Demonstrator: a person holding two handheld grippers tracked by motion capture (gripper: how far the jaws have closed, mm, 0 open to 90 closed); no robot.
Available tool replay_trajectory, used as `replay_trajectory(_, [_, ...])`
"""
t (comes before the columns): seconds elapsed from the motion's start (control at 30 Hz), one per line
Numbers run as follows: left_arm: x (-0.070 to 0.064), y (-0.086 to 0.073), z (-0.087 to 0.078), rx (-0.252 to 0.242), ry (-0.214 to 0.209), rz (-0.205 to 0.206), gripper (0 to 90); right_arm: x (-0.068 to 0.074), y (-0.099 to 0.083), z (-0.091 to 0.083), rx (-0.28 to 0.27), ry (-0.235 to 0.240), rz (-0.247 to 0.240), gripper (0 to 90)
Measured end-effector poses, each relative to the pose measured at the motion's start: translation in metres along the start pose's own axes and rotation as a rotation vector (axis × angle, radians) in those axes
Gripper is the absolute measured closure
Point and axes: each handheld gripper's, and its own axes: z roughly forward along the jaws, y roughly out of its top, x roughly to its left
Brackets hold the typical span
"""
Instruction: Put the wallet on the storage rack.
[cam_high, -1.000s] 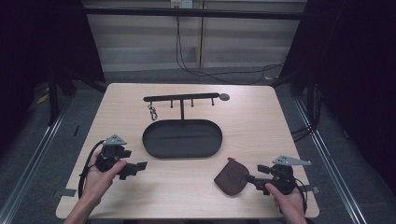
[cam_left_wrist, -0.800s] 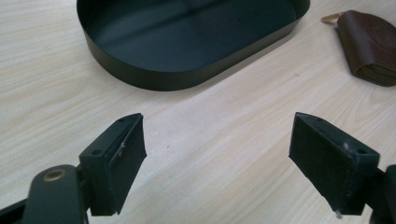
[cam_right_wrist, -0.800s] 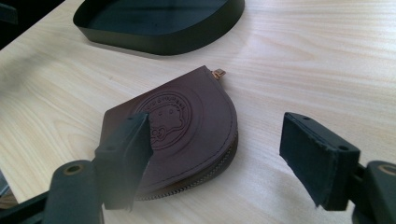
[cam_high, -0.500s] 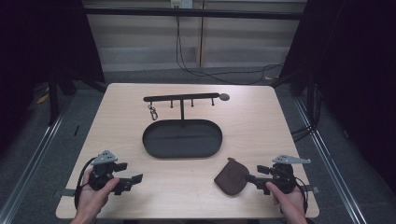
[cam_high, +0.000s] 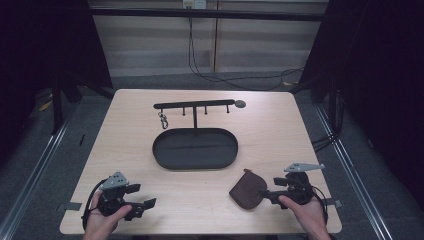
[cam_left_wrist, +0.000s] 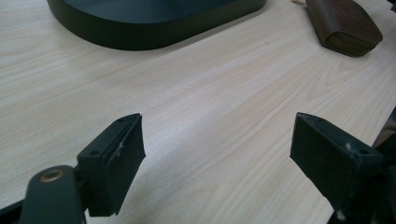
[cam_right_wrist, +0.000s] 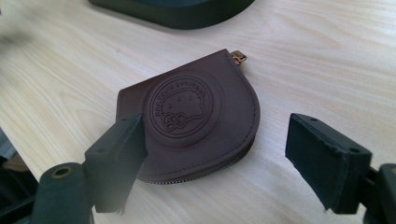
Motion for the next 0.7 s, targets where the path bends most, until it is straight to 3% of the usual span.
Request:
replay_trajectory(0.07, [-0.001,-0.001,-0.001,-0.006,-0.003,-0.004,17.1,0.003,0.007,0.002,0.031,-0.010,-0.024,20.0])
replay_trajectory(0.27, [0.001,-0.003,-0.003,0.001,0.005,-0.002,17.0,0.001,0.027,0.009,0.073,-0.015,-0.027,21.4])
replay_trajectory(0.57, [0.004,-0.002,-0.004,-0.012,0.020,-0.021,16.9,-0.002,0.041,0.016,0.147,-0.039,-0.049,18.9])
replay_trajectory(0.63, [0.004,-0.002,-0.005,-0.014,0.020,-0.018,16.9,-0.001,0.047,0.017,0.159,0.011,-0.039,17.6])
replay_trajectory(0.7, [0.005,-0.002,-0.005,-0.012,0.017,-0.021,16.9,0.004,0.053,0.017,0.188,-0.001,-0.054,17.7])
